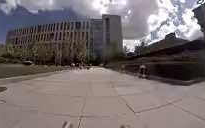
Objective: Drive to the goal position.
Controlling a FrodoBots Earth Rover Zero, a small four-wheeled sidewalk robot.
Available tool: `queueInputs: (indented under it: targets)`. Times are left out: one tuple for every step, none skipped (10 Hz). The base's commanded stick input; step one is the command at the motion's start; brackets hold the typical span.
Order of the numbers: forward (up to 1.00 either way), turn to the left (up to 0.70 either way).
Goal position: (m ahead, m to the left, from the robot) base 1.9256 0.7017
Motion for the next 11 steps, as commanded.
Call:
queueInputs:
  targets:
    - [0.70, -0.21]
    - [0.70, -0.05]
    - [0.70, 0.00]
    - [0.70, 0.00]
    - [0.70, 0.00]
    - [0.70, 0.00]
    - [0.70, 0.00]
    - [0.70, 0.00]
    - [0.70, 0.00]
    - [0.70, 0.00]
    - [0.70, 0.00]
